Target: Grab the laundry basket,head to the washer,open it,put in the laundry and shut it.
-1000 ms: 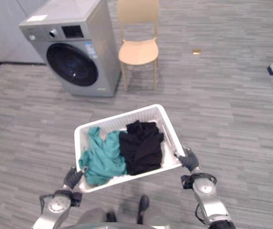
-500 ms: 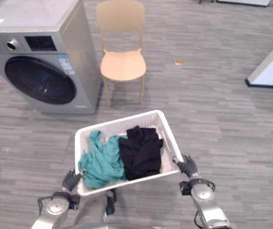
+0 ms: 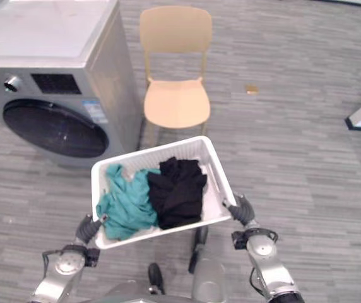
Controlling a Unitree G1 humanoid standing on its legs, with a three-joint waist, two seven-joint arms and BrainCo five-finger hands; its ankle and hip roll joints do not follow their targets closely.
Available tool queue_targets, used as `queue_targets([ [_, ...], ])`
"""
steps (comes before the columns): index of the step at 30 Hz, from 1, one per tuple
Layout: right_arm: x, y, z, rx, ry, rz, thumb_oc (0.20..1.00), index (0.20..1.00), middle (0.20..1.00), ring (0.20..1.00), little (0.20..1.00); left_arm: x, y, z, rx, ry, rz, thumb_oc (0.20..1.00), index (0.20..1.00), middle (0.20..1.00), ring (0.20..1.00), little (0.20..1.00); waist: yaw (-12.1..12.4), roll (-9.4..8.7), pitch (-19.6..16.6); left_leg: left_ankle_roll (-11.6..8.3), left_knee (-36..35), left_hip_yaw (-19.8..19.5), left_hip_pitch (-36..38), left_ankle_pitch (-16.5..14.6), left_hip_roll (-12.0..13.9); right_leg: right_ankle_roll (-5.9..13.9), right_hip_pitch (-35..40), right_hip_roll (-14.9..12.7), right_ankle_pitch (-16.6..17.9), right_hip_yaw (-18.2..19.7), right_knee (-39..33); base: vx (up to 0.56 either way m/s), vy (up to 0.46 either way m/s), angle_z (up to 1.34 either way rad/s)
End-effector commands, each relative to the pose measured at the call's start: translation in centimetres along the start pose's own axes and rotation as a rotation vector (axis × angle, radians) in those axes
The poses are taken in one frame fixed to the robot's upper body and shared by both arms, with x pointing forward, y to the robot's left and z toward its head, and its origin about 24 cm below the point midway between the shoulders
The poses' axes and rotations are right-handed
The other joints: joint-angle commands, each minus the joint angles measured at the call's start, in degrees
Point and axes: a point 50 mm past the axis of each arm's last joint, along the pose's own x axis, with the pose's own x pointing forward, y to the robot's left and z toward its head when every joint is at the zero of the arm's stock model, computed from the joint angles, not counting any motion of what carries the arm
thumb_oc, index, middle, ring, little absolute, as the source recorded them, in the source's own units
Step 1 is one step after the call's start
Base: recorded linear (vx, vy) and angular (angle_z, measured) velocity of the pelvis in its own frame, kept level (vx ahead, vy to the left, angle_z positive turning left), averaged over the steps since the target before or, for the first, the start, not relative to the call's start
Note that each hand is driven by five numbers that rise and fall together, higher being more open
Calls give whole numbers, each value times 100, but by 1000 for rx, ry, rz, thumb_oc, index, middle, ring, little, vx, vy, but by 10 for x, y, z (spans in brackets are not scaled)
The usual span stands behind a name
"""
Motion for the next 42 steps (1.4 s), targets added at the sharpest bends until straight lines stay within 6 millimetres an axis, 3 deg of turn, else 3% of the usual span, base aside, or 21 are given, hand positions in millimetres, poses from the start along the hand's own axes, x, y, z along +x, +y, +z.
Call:
queue_targets([
  [1, 4, -3, 38, 46, -203, 51, 200, 200, 200, 200, 200, 3, 19, 53, -63, -269, 59, 200, 200, 200, 200, 200, -92, -8, -9, -379, 526, -191, 54, -578, 439, 283, 580, 5, 266, -258, 6, 266, -89, 11],
  [3, 4, -2, 37, 46, -203, 55, 200, 200, 200, 200, 200, 3, 18, 53, -65, -268, 52, 200, 200, 200, 200, 200, -108, -13, -60, -384, 534, -260, 159, -696, 396, 260, 631, 26, 262, -199, 37, 364, -137, 18],
  [4, 1, -3, 33, 53, -187, 60, 200, 200, 200, 200, 200, 2, 13, 50, -71, -259, 42, 200, 200, 200, 200, 200, -140, 16, -144, -406, 722, -457, 329, -955, 379, 184, 687, 13, 289, 58, 232, 443, -210, 27],
  [5, 0, -4, 32, 51, -186, 56, 200, 200, 200, 200, 200, 2, 9, 50, -90, -261, 34, 200, 200, 200, 200, 200, -191, 67, -161, -491, 951, -521, 305, -978, 433, 126, 692, 45, 283, 181, 351, 576, -308, 51],
  [7, 0, -11, 30, 31, -175, 41, 200, 200, 200, 200, 200, 4, 3, 52, -122, -264, 22, 200, 200, 200, 200, 200, -204, 169, -170, -703, 1890, -605, 44, -575, 688, -54, 845, 136, 133, 236, 487, 324, -264, 69],
  [8, 0, -13, 32, 33, -185, 37, 200, 200, 200, 200, 200, 4, 2, 55, -132, -271, 14, 200, 200, 200, 200, 200, -167, 205, -134, -852, 2551, -686, -222, -154, 833, -194, 981, 190, 28, 184, 477, 230, -249, 56],
  [9, 0, -16, 31, 35, -179, 29, 200, 200, 200, 200, 200, 4, 0, 55, -136, -274, 7, 200, 200, 200, 200, 200, -165, 186, -133, -881, 2938, -729, -440, 42, 904, -295, 1081, 220, -50, 158, 441, 253, -255, 36],
  [11, -2, -21, 26, 27, -157, 12, 200, 200, 200, 200, 200, 3, -3, 54, -147, -270, -8, 200, 200, 200, 200, 200, -121, 188, -124, -894, 3235, -621, -642, 248, 1068, -439, 1402, 346, -305, 70, 355, 279, -204, -8],
  [12, -2, -22, 25, 15, -152, 8, 200, 200, 200, 200, 200, 4, -5, 54, -155, -266, -16, 200, 200, 200, 200, 200, -78, 175, -97, -845, 3245, -550, -821, 178, 1096, -476, 1543, 366, -392, 49, 320, 292, -134, -11],
  [15, -3, -25, 24, 3, -145, -6, 200, 200, 200, 200, 200, 4, -9, 53, -150, -259, -27, 200, 200, 200, 200, 200, 23, 173, -96, -680, 2432, -536, -1152, -71, 963, -424, 1796, 415, -588, 77, 256, 289, -33, 10],
  [17, -3, -25, 21, 2, -134, -14, 200, 200, 200, 200, 200, 4, -10, 53, -146, -256, -32, 200, 200, 200, 200, 200, 92, 225, -81, -713, 1551, -563, -1404, 209, 1038, -391, 1979, 477, -731, 75, 246, 273, 41, -15],
  [19, -3, -24, 18, 3, -123, -20, 200, 200, 200, 200, 200, 4, -9, 54, -140, -256, -25, 200, 200, 200, 200, 200, 166, 293, -25, -870, 775, -735, -1540, 820, 1125, -389, 2192, 584, -878, 95, 267, 250, 50, -16],
  [25, -3, -21, 16, 13, -115, -22, 200, 200, 200, 200, 200, 2, -4, 52, -129, -252, -18, 200, 200, 200, 200, 200, 268, 339, -170, -956, 15, -791, -1667, 1225, 1347, -262, 2755, 620, -1243, 286, 351, 423, 178, -26],
  [27, -2, -14, 16, 38, -120, -10, 200, 200, 200, 200, 200, 2, -1, 51, -110, -252, -16, 200, 200, 200, 200, 200, 293, 197, -258, -810, 456, -737, -1672, 1000, 1170, -108, 2831, 335, -1264, 460, 612, 491, 306, -43],
  [29, -1, -12, 17, 40, -122, -6, 200, 200, 200, 200, 200, 3, 0, 52, -98, -255, -15, 200, 200, 200, 200, 200, 303, 159, -294, -746, 532, -687, -1679, 906, 1128, -61, 2722, 269, -1207, 541, 733, 153, 135, -31],
  [32, 6, -3, 23, 28, -140, 10, 200, 200, 200, 200, 200, 5, 13, 59, -69, -277, 29, 200, 200, 200, 200, 200, 317, 57, -254, -462, 646, -451, -1546, 543, 939, 154, 2057, -33, -764, 751, 1684, 153, 202, -14],
  [34, 9, 0, 23, 27, -138, 16, 200, 200, 200, 200, 200, 6, 15, 61, -61, -283, 41, 200, 200, 200, 200, 200, 309, 48, -213, -433, 587, -381, -1445, 503, 930, 123, 1784, -6, -655, 756, 1830, 118, 140, -40],
  [35, 12, 0, 20, 22, -119, 9, 200, 200, 200, 200, 200, 9, 18, 64, -47, -297, 58, 200, 200, 200, 200, 200, 243, 73, -112, -404, 434, -395, -1295, 497, 867, 43, 1376, 288, -712, 833, 1719, 129, 117, -45],
  [39, 16, 1, 18, 32, -105, -14, 200, 200, 200, 200, 200, 12, 23, 69, -46, -314, 97, 200, 200, 200, 200, 200, 196, 57, -43, -417, 332, -396, -1154, 419, 774, -50, 1383, 392, -663, 529, 882, 83, 4, 5],
  [41, 18, 3, 19, 34, -109, -21, 200, 200, 200, 200, 200, 14, 23, 71, -44, -317, 112, 200, 200, 200, 200, 200, 194, 50, -9, -421, 336, -377, -1145, 412, 767, -27, 1383, 364, -618, 507, 805, 39, -23, 22],
  [42, 20, 5, 20, 23, -110, -26, 200, 200, 200, 200, 200, 19, 20, 76, -42, -328, 127, 200, 200, 200, 200, 200, 158, 71, 5, -434, 242, -407, -1161, 465, 728, -86, 1284, 539, -637, 812, 837, 39, -28, 42],
])
